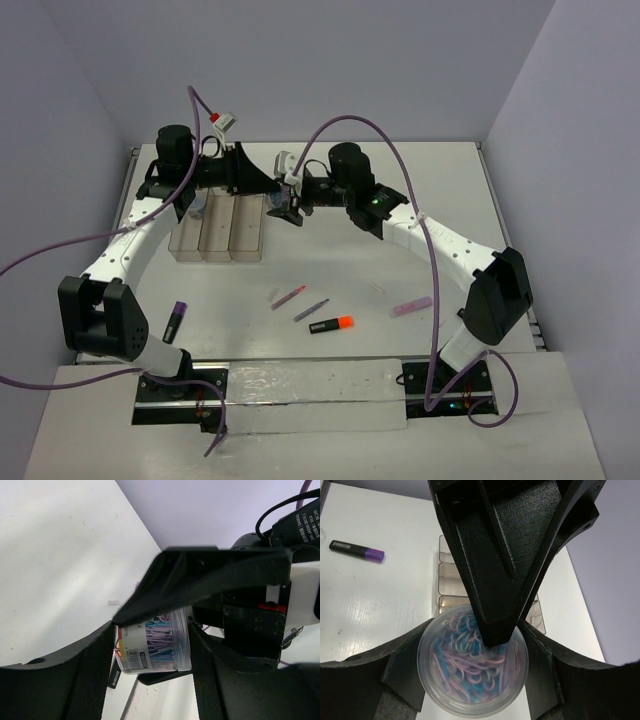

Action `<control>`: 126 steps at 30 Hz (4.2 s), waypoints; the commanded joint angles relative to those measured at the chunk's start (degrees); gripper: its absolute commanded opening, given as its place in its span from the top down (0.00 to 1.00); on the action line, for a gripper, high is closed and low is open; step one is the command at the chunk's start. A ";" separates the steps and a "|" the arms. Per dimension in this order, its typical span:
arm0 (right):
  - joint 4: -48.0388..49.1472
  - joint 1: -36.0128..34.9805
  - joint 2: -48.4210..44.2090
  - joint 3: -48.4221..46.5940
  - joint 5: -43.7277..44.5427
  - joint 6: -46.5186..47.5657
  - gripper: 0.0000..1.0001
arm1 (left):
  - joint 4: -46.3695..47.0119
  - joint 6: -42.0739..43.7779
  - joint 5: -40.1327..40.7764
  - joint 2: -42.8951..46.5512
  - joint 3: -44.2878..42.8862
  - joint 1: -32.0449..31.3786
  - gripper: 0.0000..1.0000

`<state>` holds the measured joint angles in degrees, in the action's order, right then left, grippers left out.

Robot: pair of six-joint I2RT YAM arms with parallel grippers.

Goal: Sort the stationery into containers
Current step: Place the stationery in the storage box.

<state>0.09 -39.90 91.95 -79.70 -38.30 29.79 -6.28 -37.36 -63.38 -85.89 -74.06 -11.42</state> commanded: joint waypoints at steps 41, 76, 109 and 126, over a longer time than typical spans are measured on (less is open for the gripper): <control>54.39 7.80 16.81 -6.32 -5.57 -40.09 0.00 | 25.65 -32.64 13.04 -7.95 -10.66 11.33 1.00; 48.74 5.80 27.67 -19.88 -1.91 -40.99 0.07 | 29.84 -36.65 9.54 -9.35 -8.17 11.33 1.00; 51.77 5.53 28.55 -18.21 -1.07 -42.10 0.22 | 29.66 -37.17 8.89 -10.18 -9.87 11.33 1.00; 50.91 5.62 23.74 -12.69 -0.70 -39.28 1.00 | 18.75 -21.75 4.93 -13.17 -13.75 11.33 0.34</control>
<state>49.16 -33.78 119.60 -94.56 -39.82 -10.73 17.39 -69.85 -55.46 -97.61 -82.26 0.03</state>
